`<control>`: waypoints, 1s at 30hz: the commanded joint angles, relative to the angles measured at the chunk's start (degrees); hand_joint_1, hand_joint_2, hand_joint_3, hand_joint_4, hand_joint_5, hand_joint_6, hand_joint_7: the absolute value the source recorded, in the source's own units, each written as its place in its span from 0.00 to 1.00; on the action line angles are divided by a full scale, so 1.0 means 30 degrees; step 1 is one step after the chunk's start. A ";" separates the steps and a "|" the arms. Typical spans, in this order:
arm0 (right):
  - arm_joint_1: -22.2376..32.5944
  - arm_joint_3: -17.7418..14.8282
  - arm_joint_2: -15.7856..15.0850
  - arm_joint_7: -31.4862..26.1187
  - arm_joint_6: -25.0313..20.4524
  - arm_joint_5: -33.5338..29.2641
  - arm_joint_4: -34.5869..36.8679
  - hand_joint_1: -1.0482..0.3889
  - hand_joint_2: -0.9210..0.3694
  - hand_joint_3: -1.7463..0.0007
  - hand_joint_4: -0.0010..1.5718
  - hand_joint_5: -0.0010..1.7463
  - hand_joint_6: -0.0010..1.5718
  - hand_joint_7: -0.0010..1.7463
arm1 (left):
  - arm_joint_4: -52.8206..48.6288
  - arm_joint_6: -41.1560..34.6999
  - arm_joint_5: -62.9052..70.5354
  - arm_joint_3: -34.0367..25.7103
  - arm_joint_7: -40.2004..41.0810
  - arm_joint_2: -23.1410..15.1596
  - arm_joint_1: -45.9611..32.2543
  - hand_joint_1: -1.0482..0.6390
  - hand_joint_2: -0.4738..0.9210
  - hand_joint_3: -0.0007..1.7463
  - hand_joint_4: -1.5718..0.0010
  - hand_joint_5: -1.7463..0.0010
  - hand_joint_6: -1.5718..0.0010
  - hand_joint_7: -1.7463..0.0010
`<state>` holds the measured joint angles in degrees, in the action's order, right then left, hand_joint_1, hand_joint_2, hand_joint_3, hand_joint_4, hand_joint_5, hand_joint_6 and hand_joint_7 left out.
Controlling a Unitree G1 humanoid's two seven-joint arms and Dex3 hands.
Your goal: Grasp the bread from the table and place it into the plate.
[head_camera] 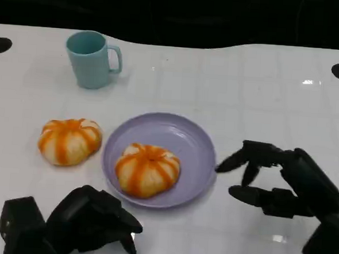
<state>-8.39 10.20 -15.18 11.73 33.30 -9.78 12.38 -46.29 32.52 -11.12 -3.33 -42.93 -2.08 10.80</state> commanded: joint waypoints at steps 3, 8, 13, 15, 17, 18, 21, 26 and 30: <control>0.1613 -0.0527 -0.0609 0.0996 -0.0214 0.1205 -0.1263 0.37 0.00 0.84 0.43 0.97 0.42 0.74 | 0.0010 0.0039 -0.0027 -0.0001 0.0124 -0.0268 0.0117 0.00 0.95 0.00 0.19 0.49 0.00 0.98; 0.3680 -0.0831 -0.0865 0.1882 -0.0572 0.2228 -0.2457 0.41 0.00 0.85 0.47 1.00 0.42 0.94 | 0.0024 -0.0136 -0.0025 0.0013 0.0193 -0.0262 0.0166 0.00 0.95 0.00 0.20 0.49 0.00 0.98; 0.4456 -0.1022 -0.0615 0.2038 -0.0140 0.2453 -0.2240 0.43 0.00 0.84 0.49 1.00 0.39 1.00 | 0.0128 -0.0271 -0.0064 0.0037 0.0177 -0.0265 0.0155 0.00 0.95 0.00 0.19 0.49 0.00 0.98; 0.4499 -0.1020 -0.0512 0.2106 0.0122 0.2610 -0.1921 0.44 0.00 0.85 0.51 1.00 0.40 1.00 | 0.0142 -0.0316 -0.0099 0.0026 0.0163 -0.0258 0.0174 0.00 0.95 0.00 0.19 0.50 0.00 0.98; 0.4478 -0.1015 -0.0463 0.2125 0.0313 0.2638 -0.1693 0.44 0.00 0.85 0.52 1.00 0.41 1.00 | 0.0151 -0.0366 -0.0153 0.0009 0.0120 -0.0251 0.0185 0.00 0.95 0.00 0.19 0.50 0.00 0.98; 0.4415 -0.1016 -0.0410 0.2118 0.0526 0.2658 -0.1470 0.44 0.00 0.85 0.52 1.00 0.41 1.00 | 0.0129 -0.0381 -0.0167 0.0005 0.0103 -0.0258 0.0199 0.00 0.94 0.00 0.19 0.50 0.00 0.98; 0.4172 -0.1040 -0.0181 0.1945 0.1206 0.2586 -0.0807 0.43 0.00 0.85 0.53 1.00 0.42 1.00 | 0.0083 -0.0415 -0.0111 0.0013 0.0182 -0.0299 0.0238 0.00 0.94 0.00 0.19 0.50 0.00 0.98; 0.3849 -0.1082 0.0057 0.1723 0.1836 0.2397 -0.0166 0.43 0.00 0.85 0.54 1.00 0.42 1.00 | -0.0081 -0.0248 -0.0126 -0.0020 0.0082 -0.0328 0.0311 0.00 0.95 0.00 0.19 0.50 0.00 0.98; 0.3789 -0.1090 0.0075 0.1699 0.2012 0.2364 -0.0004 0.43 0.00 0.85 0.54 1.00 0.42 1.00 | -0.0090 -0.0232 -0.0117 -0.0019 0.0088 -0.0331 0.0313 0.00 0.95 0.00 0.19 0.50 0.00 0.98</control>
<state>3.09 7.93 -14.72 17.30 38.43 -2.62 11.81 -46.41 31.53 -11.30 -3.23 -42.70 -2.07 11.24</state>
